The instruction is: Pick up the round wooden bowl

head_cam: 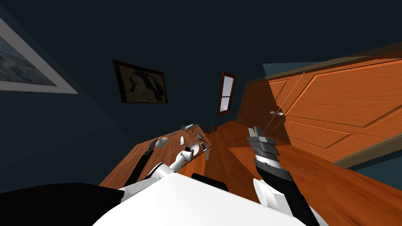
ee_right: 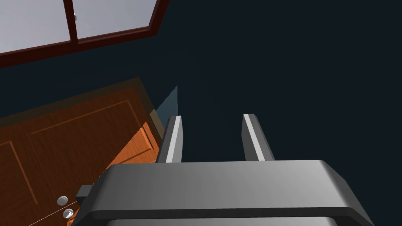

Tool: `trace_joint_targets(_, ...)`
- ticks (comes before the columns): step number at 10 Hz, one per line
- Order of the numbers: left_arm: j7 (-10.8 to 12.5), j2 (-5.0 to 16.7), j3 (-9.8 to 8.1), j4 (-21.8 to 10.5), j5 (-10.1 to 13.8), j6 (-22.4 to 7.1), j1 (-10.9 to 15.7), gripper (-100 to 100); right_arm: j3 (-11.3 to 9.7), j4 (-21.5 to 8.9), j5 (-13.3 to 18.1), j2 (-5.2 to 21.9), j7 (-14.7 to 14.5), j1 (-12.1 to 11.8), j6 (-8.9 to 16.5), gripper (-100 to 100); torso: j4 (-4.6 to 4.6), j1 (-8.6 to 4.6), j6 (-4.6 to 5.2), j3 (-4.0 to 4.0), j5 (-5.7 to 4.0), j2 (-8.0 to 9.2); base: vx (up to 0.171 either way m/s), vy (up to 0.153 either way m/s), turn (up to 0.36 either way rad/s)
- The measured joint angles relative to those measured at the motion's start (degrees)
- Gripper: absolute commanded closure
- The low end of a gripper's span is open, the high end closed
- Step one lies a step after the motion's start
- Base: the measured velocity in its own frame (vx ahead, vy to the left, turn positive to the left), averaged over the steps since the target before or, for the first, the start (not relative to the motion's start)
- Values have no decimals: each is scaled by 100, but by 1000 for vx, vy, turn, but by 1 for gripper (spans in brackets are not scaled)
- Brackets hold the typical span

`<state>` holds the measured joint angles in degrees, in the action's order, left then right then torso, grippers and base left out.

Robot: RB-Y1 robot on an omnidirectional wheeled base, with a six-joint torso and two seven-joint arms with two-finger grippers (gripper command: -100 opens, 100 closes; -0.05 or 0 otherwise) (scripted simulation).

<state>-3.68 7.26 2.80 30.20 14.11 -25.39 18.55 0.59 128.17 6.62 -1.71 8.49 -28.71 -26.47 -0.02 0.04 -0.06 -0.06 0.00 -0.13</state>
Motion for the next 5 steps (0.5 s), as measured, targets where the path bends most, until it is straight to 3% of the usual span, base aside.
trace_joint_targets(3,-37,-92,-32,-469,-11,446,19,-100,0,0,0,0,0,-1,0,0,-4,1,0,-11,0,-20,64,17,-14)
trace_joint_targets(5,100,-165,-53,-239,-246,452,-198,-100,0,0,0,0,0,-1,0,0,-3,-2,0,-8,0,-16,52,10,-16)
